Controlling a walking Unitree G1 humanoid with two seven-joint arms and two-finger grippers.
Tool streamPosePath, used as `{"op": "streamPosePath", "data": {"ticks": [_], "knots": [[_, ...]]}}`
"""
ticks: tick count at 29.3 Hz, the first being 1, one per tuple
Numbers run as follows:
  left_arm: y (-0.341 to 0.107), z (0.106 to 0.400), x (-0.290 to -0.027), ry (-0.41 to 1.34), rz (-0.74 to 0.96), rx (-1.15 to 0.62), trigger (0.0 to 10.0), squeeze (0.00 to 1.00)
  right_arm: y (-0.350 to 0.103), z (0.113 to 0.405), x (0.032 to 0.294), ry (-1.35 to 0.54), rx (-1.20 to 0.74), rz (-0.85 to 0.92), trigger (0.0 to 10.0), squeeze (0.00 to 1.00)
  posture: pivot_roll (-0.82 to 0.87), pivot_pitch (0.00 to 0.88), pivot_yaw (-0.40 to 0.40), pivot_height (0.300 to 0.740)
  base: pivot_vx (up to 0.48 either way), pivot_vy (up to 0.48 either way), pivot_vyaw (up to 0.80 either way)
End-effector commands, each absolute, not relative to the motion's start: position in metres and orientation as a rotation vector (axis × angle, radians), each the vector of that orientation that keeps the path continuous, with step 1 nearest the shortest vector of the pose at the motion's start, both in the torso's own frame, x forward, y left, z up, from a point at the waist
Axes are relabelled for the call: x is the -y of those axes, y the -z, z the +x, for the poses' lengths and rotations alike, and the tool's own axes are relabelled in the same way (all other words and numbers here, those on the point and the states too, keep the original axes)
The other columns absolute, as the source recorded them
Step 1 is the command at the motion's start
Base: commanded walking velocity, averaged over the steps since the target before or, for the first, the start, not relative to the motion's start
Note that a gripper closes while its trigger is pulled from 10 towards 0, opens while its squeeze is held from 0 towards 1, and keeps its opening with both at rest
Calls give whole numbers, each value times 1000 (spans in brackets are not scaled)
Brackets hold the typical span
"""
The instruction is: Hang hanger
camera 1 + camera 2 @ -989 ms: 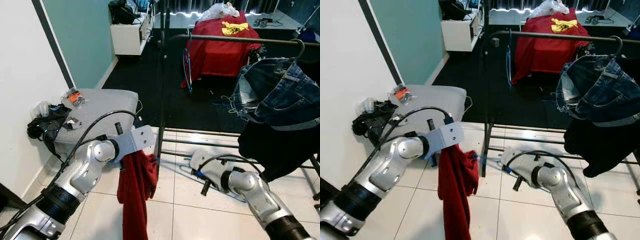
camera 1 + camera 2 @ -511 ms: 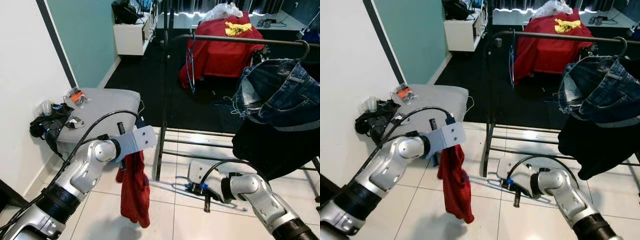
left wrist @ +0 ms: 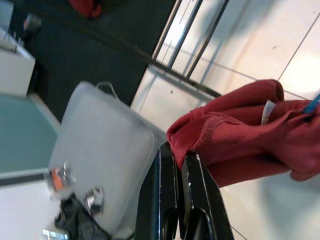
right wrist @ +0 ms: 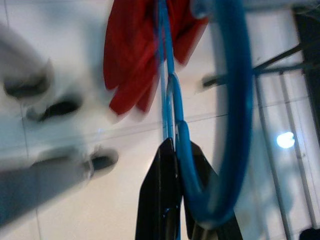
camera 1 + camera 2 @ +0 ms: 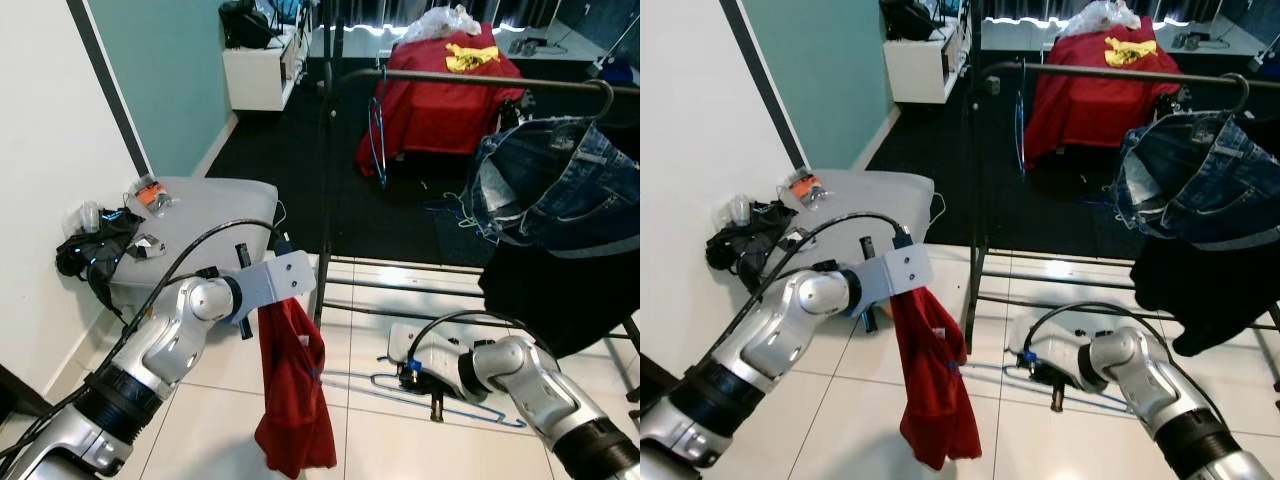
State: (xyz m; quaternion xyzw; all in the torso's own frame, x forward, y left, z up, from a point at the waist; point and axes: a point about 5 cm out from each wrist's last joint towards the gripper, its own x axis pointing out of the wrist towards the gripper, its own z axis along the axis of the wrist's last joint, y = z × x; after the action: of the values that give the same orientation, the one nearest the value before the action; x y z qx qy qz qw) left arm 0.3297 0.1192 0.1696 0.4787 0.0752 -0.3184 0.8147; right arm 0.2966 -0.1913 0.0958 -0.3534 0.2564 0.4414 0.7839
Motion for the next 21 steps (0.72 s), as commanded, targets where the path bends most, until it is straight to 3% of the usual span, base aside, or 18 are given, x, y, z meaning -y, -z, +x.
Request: {"op": "streamPosePath", "data": {"ticks": [1, 8, 18, 21], "knots": [[-167, 330, -129, 640, 1019, -198, 10000, 0, -108, 306, 187, -893, -443, -745, 10000, 0, 0, 53, 29, 740, 0, 0, 0], [-171, 332, -134, 637, 1033, -214, 10000, 0, -127, 307, 169, -896, -283, -609, 10000, 0, 0, 46, 32, 740, 0, 0, 0], [-177, 334, -124, 656, 1038, -188, 10000, 0, -118, 295, 165, -1116, -413, -611, 10000, 0, 1, 40, 27, 740, 0, 0, 0], [-180, 336, -126, 642, 1040, -187, 10000, 0, -116, 291, 172, -1146, -462, -703, 10000, 0, 1, 41, 25, 740, 0, 0, 0]]}}
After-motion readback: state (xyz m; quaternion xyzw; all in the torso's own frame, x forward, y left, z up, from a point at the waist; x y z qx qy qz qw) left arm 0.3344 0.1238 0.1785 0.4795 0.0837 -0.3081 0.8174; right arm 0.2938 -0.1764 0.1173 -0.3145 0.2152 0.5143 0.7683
